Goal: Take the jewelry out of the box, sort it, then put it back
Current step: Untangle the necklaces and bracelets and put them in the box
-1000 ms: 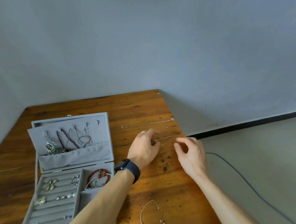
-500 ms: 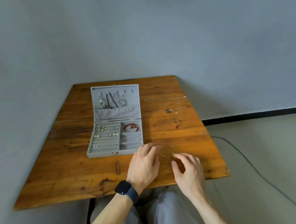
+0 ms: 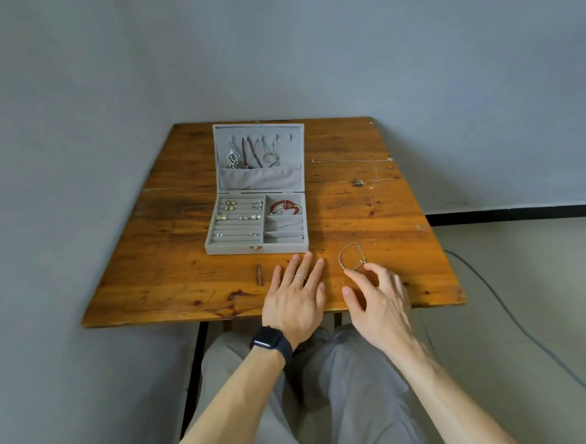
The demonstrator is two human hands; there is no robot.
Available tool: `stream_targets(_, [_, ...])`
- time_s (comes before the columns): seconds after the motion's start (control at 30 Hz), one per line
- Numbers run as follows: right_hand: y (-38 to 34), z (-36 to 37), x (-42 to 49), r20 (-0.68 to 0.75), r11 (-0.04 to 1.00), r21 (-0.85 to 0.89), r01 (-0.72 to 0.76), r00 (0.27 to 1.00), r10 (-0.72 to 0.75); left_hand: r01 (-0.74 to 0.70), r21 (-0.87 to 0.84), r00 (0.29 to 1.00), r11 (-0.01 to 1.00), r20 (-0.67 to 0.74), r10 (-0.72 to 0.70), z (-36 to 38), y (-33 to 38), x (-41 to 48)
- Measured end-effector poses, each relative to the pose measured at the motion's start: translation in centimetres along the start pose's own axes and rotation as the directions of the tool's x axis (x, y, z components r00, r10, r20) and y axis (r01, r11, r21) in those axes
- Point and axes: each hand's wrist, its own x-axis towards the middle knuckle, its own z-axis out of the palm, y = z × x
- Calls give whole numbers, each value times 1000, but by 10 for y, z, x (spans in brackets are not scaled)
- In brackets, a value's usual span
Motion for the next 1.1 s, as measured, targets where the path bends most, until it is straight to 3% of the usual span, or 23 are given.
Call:
stream_targets(0.13, [-4,-3,-7,-15,998,64,12,1000,-11,-6,-6,1000,1000,16,6,-1,0,-1])
stream_targets(0.4, [-24,-11,27,-10,996,-32,-81,997,81,8,-10,1000,1000,30,-8,-2,2,-1])
stream_targets(0.6, [-36,-10,40,140,980,-200,16,990,12,10,-16,999,1000,39,-10,-2,1,-1])
stream_targets(0.7, [-32,-24,40,221,994,-64,86,973,-70,5,-20,999,1000,33,-4,-2,0,-3])
stream_targets(0.8, [-23,-44,43,231,990,130,-48,973,17,-2,-22,1000,1000,24,2,-2,0,-2])
stream_targets(0.93, [-2,-68,53,375,947,136,-291,900,223,0,-21,1000,1000,28,1,-1,-1,-1])
stream_targets(1.1, [14,-88,51,382,951,40,-306,885,268,-8,-11,999,1000,35,8,-1,-1,-1])
